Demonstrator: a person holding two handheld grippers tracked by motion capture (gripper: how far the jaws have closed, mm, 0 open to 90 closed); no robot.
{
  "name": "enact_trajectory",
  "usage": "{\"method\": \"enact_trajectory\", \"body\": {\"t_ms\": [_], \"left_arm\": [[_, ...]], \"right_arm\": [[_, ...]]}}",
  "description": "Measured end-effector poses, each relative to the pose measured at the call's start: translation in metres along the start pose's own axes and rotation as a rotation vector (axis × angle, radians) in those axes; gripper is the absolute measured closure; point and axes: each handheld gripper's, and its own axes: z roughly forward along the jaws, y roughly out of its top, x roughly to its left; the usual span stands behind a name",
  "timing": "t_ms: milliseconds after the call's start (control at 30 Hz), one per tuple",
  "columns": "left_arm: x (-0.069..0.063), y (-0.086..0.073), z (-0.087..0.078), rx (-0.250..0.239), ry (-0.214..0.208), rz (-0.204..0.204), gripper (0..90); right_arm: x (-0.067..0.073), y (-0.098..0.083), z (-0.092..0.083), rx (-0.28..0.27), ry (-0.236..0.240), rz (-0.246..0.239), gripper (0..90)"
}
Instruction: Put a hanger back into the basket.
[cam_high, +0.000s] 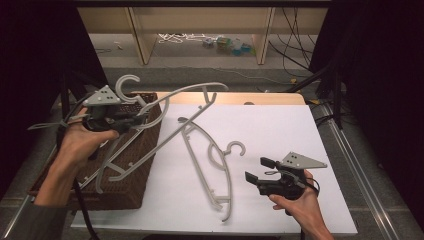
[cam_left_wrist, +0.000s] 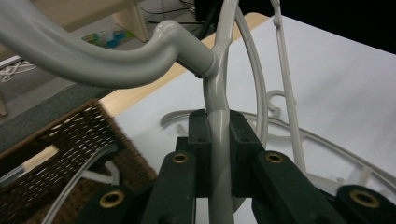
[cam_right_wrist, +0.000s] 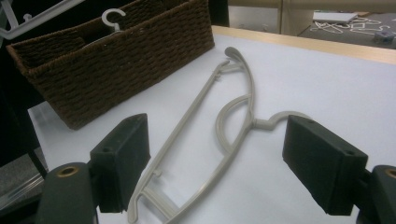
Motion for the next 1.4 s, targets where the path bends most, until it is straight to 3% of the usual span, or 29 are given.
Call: {"method": "enact_trajectory", "body": {"t_ms": [133, 233, 267, 300, 367, 567, 667, 700, 767, 833, 867, 900, 967, 1133, 1400], "left_arm": [[0.018, -0.007, -0.009, 0.028, 0.055, -0.048, 82.0], [0.034, -0.012, -0.015, 0.059, 0.103, -0.028, 82.0], [0.038, -0.014, -0.016, 0.040, 0.131, -0.054, 82.0], [0.043, -0.016, -0.017, 0.055, 0.130, -0.053, 82.0], [0.052, -0.021, -0.018, 0.033, 0.170, -0.079, 82.0], [0.076, -0.039, -0.019, 0.043, 0.257, -0.085, 82.0], [0.085, -0.050, -0.018, 0.055, 0.276, -0.075, 82.0], [0.089, -0.052, -0.020, 0.088, 0.279, -0.051, 82.0], [0.094, -0.061, -0.017, 0.074, 0.299, -0.088, 82.0], [0.098, -0.067, -0.017, 0.079, 0.311, -0.096, 82.0], [0.103, -0.072, -0.019, 0.105, 0.312, -0.084, 82.0], [0.104, -0.076, -0.017, 0.078, 0.324, -0.116, 82.0], [0.107, -0.084, -0.018, 0.074, 0.332, -0.119, 82.0], [0.112, -0.098, -0.021, 0.067, 0.327, -0.109, 82.0], [0.115, -0.117, -0.023, 0.083, 0.307, -0.135, 82.0]], "right_arm": [[0.000, -0.001, 0.002, 0.010, 0.000, -0.006, 23.3], [0.000, -0.003, 0.003, 0.010, 0.009, -0.003, 23.1], [0.000, -0.003, 0.002, 0.018, 0.007, 0.001, 23.0], [-0.001, -0.004, 0.002, 0.013, 0.005, 0.001, 23.1], [-0.002, -0.004, 0.002, 0.002, -0.005, -0.019, 23.1], [-0.002, -0.004, 0.001, 0.009, 0.000, 0.009, 23.3], [-0.004, -0.006, 0.002, 0.017, -0.003, 0.016, 23.4], [-0.004, -0.006, 0.002, 0.016, -0.002, 0.013, 23.3], [-0.004, -0.005, 0.001, 0.033, -0.012, 0.011, 23.4], [-0.003, -0.005, 0.001, 0.036, -0.010, 0.013, 23.4], [-0.003, -0.006, 0.001, 0.035, -0.010, 0.004, 23.5], [-0.003, -0.005, 0.000, 0.036, -0.007, 0.020, 23.5], [-0.004, -0.006, 0.002, 0.011, -0.004, 0.007, 23.5], [-0.004, -0.006, 0.003, 0.027, 0.007, 0.026, 23.3], [-0.003, -0.007, 0.002, 0.037, -0.004, 0.022, 23.1]]}}
